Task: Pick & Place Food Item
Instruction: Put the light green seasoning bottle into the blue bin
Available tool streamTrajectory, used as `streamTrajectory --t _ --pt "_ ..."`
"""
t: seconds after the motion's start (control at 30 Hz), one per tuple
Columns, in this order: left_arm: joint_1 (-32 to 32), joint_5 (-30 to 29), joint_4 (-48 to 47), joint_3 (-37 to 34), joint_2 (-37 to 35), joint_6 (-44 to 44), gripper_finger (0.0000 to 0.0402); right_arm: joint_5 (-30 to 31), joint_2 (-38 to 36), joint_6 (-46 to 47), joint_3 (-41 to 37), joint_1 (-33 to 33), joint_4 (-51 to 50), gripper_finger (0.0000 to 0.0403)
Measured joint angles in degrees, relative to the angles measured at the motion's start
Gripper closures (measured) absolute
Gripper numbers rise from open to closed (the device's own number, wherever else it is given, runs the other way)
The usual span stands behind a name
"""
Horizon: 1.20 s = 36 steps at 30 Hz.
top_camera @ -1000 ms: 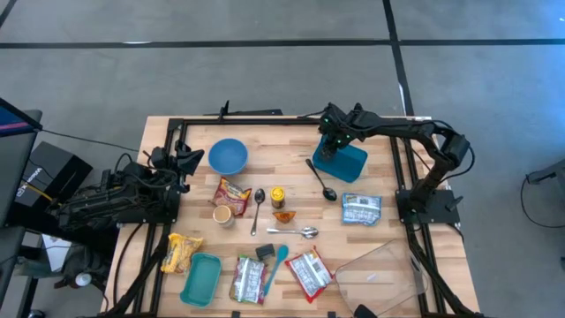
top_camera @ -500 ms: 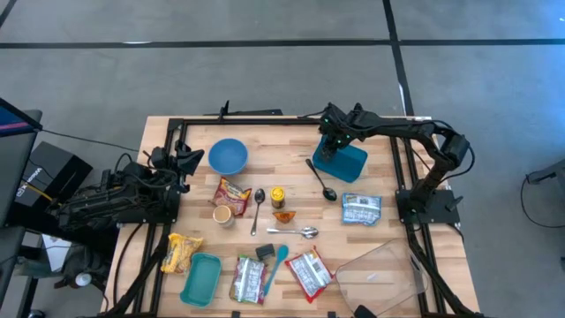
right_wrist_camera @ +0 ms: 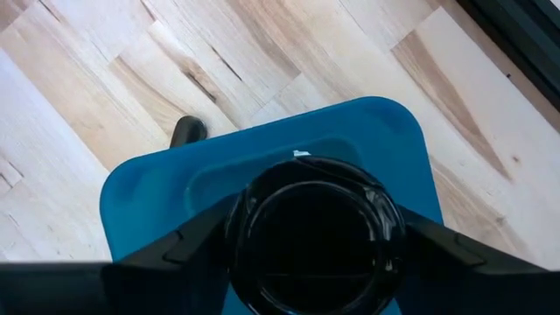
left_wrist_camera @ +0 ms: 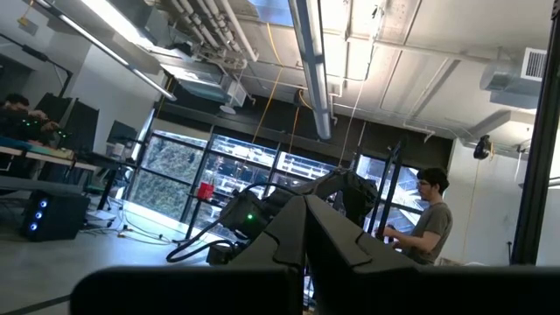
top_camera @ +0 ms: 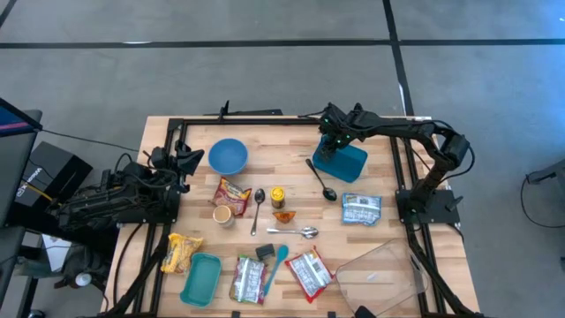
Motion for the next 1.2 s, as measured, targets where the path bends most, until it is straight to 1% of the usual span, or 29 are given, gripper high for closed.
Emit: streamTrajectory --t 0.9,1.2 --pt "-0.01 0.0 -0.01 -0.02 0.0 0.0 0.0399 0.0 -0.13 -0.8 0.09 -0.11 -0.48 0.0157" --pt "0.0 0.0 -0.01 -0.02 0.0 0.0 0.0399 0.0 -0.18 -1.05 4.39 -0.06 -5.2 0.0157"
